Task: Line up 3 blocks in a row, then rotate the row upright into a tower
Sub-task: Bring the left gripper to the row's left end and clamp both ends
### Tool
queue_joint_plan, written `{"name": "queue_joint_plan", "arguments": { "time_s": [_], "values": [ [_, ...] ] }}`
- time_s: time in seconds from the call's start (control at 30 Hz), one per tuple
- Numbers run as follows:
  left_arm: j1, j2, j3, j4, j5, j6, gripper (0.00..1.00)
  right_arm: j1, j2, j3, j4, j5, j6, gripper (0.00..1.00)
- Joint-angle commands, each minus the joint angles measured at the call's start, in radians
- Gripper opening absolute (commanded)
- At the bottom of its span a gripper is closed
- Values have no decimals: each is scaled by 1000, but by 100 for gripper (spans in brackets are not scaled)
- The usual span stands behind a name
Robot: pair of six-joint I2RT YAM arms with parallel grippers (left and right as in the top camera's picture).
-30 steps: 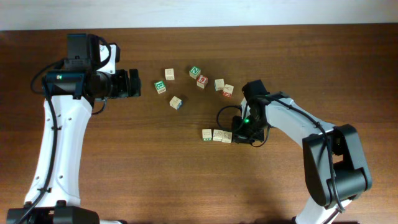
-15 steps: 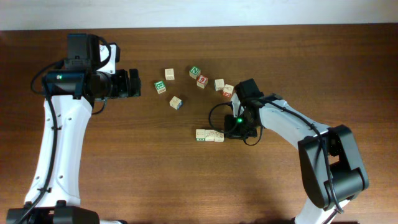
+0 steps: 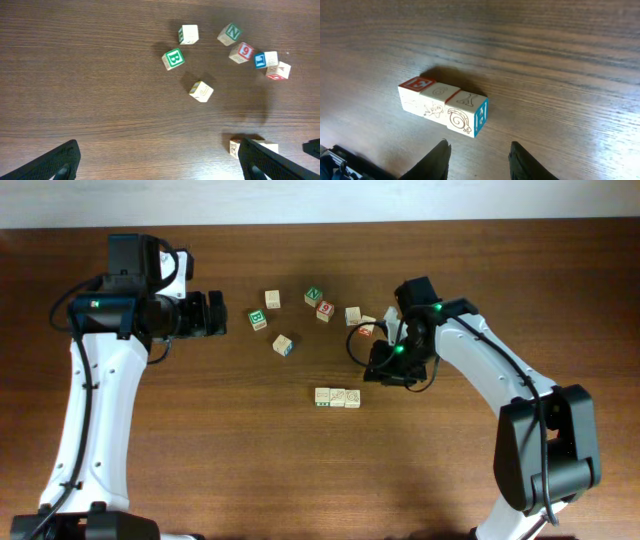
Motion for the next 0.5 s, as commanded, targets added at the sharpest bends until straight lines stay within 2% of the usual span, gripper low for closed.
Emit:
{"name": "queue_joint_plan", "arguments": {
  "time_s": [0.0, 0.1, 0.2, 0.27, 0.3, 0.4, 0.47],
  "values": [
    [0, 7, 21, -1, 24, -6, 99, 7, -12, -44, 9, -16, 8, 39],
    [-7, 7, 0, -5, 113, -6, 99, 11, -11, -105, 87, -15, 42, 38],
    [-58, 19, -109, 32, 123, -98, 62, 12, -11, -144, 117, -15, 45, 38],
    [-103, 47, -161, 63, 122, -161, 27, 12, -11, -156, 124, -14, 46, 38],
    [-140, 77, -192, 81, 122, -218, 0, 12, -11, -164, 134, -11, 46, 38],
    [-229, 164, -239, 141, 122, -255, 0, 12, -11, -170, 155, 11, 46, 32],
    [-279, 227, -259, 160, 122, -333, 0, 12, -11, -170, 155, 19, 46, 31]
  ]
}}
